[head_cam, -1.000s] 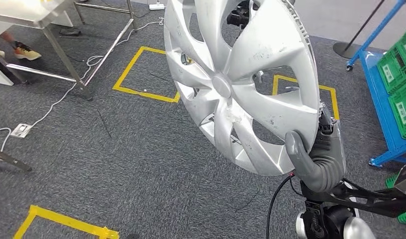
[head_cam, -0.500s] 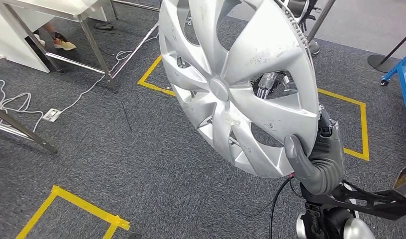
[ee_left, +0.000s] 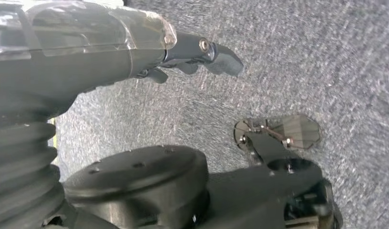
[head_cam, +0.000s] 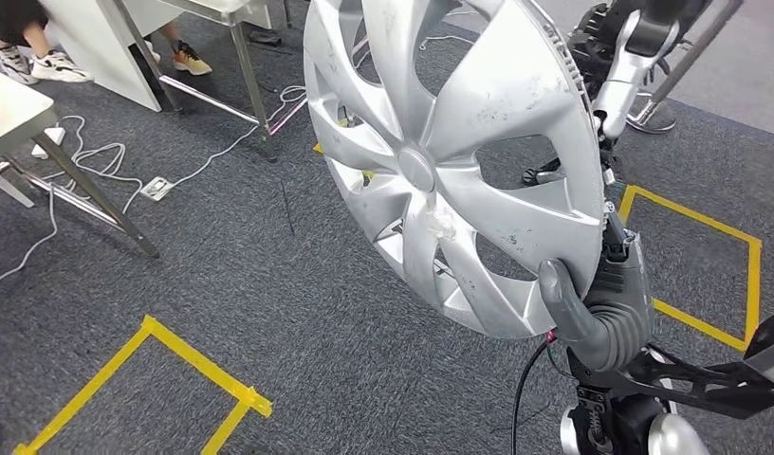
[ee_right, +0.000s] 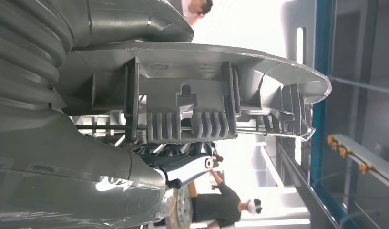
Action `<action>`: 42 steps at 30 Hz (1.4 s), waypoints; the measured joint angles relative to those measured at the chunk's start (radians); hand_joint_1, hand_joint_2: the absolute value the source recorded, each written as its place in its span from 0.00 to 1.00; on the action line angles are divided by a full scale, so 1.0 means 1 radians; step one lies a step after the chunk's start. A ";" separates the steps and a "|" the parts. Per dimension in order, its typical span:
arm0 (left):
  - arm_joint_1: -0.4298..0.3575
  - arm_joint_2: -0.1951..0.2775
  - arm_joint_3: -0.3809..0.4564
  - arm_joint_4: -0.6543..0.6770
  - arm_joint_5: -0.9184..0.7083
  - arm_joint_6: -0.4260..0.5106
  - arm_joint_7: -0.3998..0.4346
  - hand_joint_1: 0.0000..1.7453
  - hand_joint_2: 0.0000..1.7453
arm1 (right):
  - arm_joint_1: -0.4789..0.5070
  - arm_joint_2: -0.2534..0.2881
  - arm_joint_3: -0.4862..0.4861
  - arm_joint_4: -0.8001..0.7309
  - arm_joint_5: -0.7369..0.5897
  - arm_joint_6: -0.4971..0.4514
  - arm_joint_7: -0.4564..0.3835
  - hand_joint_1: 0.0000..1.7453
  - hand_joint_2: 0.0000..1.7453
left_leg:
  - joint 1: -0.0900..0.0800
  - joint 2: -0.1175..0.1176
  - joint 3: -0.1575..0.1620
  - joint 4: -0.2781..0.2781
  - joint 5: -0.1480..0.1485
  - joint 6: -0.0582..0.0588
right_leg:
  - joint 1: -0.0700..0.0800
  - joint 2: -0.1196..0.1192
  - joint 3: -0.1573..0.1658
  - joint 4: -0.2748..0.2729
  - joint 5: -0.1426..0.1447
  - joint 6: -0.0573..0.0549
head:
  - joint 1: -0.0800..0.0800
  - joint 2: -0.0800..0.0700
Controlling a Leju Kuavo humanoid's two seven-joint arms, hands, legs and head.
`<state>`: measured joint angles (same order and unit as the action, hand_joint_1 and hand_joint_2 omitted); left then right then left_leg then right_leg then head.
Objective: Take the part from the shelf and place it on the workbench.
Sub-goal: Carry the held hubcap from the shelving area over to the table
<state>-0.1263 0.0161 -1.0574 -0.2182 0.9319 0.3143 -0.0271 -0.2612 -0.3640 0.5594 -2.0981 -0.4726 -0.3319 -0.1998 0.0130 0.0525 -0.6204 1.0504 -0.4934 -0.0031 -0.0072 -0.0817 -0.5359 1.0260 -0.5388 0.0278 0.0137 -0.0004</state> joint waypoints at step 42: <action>-0.002 0.000 0.000 0.000 0.006 -0.006 0.014 0.00 1.00 | -0.016 0.001 -0.001 0.005 0.001 -0.009 0.000 1.00 1.00 | -0.012 -0.114 0.007 0.001 0.005 0.025 | 0.019 0.154 -0.030 0.038 0.025 -0.055 | 0.007 0.000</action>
<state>-0.1281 0.0158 -1.0573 -0.2181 0.9382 0.3086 -0.0134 -0.2775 -0.3632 0.5584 -2.0933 -0.4718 -0.3411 -0.1995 0.0010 -0.0618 -0.6138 1.0512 -0.4881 0.0223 0.0122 0.0720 -0.5662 1.0644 -0.5142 -0.0274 0.0205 -0.0004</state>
